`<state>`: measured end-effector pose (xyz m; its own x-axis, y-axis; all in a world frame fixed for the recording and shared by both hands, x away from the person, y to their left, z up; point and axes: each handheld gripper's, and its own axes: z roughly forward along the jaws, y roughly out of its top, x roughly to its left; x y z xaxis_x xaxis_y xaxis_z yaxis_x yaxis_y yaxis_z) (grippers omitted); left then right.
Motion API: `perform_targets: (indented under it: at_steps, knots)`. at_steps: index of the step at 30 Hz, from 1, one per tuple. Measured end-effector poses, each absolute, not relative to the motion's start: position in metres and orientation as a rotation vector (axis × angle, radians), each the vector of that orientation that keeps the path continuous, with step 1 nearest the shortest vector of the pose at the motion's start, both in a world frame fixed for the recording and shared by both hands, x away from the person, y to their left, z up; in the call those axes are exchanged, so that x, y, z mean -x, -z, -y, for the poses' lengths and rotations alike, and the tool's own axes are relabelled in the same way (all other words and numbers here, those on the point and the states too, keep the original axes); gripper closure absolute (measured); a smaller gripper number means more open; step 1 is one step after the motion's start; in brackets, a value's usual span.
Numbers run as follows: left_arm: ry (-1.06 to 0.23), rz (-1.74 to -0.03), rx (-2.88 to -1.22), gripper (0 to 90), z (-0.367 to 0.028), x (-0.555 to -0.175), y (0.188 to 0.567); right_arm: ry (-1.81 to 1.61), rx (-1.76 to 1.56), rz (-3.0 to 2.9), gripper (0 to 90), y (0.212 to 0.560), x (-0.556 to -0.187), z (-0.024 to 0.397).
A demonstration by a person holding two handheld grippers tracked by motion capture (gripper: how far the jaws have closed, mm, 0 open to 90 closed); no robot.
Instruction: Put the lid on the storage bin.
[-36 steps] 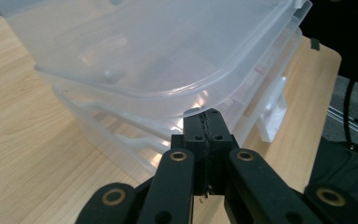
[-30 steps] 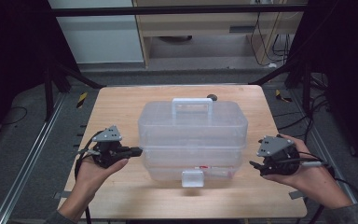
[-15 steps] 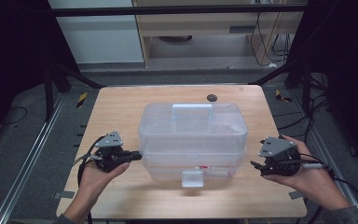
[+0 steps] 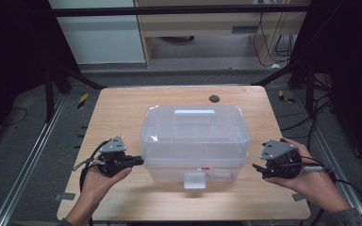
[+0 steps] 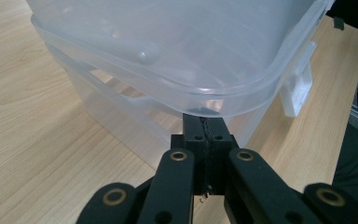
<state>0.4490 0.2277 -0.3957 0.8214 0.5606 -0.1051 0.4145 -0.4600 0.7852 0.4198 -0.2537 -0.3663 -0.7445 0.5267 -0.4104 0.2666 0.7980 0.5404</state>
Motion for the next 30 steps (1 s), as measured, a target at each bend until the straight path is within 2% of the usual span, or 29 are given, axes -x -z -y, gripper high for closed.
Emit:
perform_targets:
  at_steps: [8,15,30]
  knots:
    - [-0.229,-0.706,-2.145,89.9,-0.23,-0.45,0.397,-0.622,-0.626,-2.391,27.2,0.371,-0.424,0.255]
    - [-0.296,-0.809,-2.127,89.8,-0.26,-0.469,0.394,-0.591,-0.676,-2.357,27.7,0.38,-0.435,0.26]
    - [-0.341,-0.928,-2.28,89.8,-0.28,-0.528,0.406,-0.491,-0.862,-2.31,34.5,0.406,-0.5,0.274]
